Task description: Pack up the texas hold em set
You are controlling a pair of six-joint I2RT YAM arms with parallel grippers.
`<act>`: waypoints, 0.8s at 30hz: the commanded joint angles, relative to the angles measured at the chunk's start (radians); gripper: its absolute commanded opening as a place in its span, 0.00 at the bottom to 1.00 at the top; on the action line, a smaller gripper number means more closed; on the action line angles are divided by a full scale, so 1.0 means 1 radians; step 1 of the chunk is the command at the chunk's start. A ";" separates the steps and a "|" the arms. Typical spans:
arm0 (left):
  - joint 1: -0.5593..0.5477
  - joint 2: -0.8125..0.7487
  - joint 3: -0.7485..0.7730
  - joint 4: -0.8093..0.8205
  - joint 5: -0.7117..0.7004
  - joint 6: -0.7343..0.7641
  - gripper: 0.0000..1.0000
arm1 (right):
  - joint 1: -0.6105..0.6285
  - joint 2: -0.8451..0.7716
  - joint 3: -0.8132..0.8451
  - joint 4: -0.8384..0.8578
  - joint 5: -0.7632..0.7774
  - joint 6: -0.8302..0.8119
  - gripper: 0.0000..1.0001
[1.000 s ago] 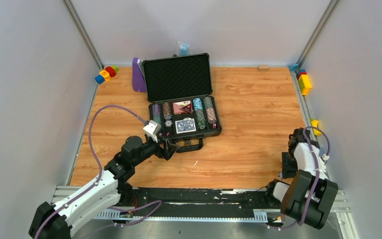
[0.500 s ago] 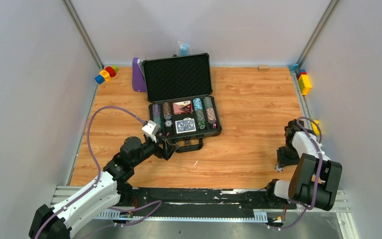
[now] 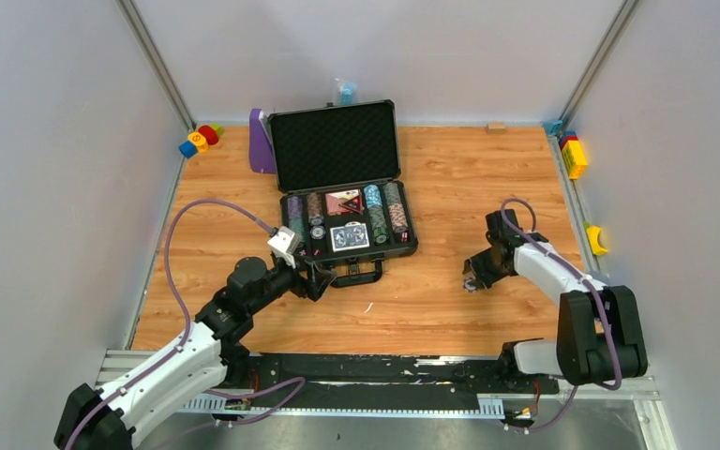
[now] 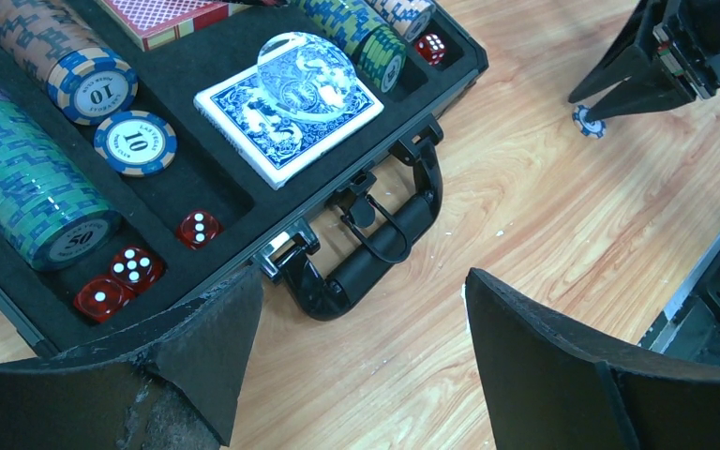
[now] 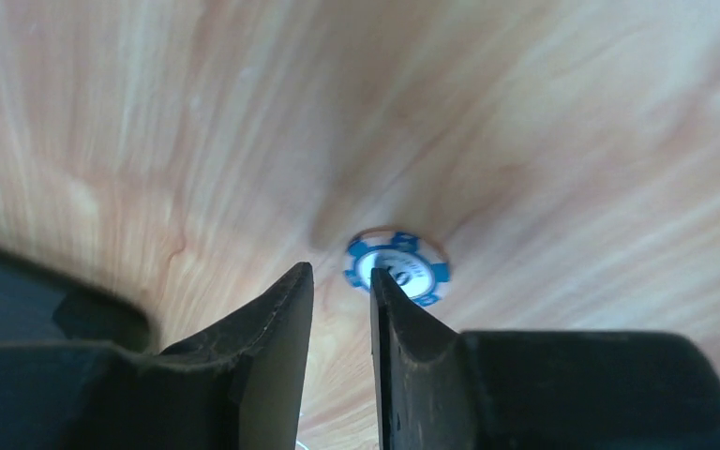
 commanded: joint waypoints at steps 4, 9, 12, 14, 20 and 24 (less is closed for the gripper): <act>0.005 -0.009 0.006 0.037 0.021 0.020 0.87 | 0.018 -0.122 -0.028 0.035 0.024 -0.129 0.69; 0.005 -0.010 0.006 0.034 0.032 0.019 0.87 | -0.004 -0.190 -0.014 -0.100 0.107 -0.141 0.89; 0.005 -0.014 0.007 0.030 0.035 0.019 0.88 | -0.006 -0.175 -0.020 -0.098 0.090 -0.136 0.88; 0.005 -0.015 0.007 0.029 0.035 0.019 0.88 | -0.005 -0.135 -0.001 -0.101 0.082 -0.133 0.87; 0.005 -0.037 0.008 0.013 0.046 0.019 0.88 | 0.010 0.022 0.092 -0.156 0.083 -0.143 0.86; 0.005 -0.057 0.007 0.009 0.053 0.028 0.88 | 0.036 0.063 0.101 -0.152 0.079 -0.131 0.85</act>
